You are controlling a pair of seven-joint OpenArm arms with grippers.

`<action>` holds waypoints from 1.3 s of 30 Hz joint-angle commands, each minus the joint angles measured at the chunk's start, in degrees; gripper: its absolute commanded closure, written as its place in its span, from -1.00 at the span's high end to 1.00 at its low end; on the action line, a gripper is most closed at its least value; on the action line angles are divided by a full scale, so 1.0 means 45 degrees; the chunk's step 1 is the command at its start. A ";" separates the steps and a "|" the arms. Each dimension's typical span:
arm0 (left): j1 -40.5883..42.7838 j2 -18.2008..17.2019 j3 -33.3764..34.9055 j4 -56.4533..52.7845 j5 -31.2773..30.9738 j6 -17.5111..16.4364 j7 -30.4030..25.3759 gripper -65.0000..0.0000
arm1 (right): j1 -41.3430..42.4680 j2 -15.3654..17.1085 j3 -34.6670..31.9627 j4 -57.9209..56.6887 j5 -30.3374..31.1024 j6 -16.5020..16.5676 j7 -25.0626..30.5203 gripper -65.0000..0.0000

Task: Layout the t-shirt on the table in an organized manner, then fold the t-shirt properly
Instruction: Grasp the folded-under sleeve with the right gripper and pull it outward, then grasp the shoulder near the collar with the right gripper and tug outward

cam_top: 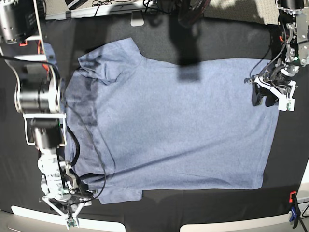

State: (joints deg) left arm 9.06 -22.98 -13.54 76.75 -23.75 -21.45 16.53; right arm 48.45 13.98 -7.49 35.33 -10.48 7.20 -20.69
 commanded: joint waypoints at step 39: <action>-0.0112 -0.0223 -0.0078 0.0219 0.0073 -0.0053 -0.0199 -0.15 | -2.0055 0.7689 -0.1316 2.0181 -0.3565 0.2404 -0.3147 -0.03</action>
State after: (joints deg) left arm 9.19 -23.03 -13.52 76.75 -22.70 -21.47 16.82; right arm -41.89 47.81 -13.78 125.25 -25.71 18.50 -35.53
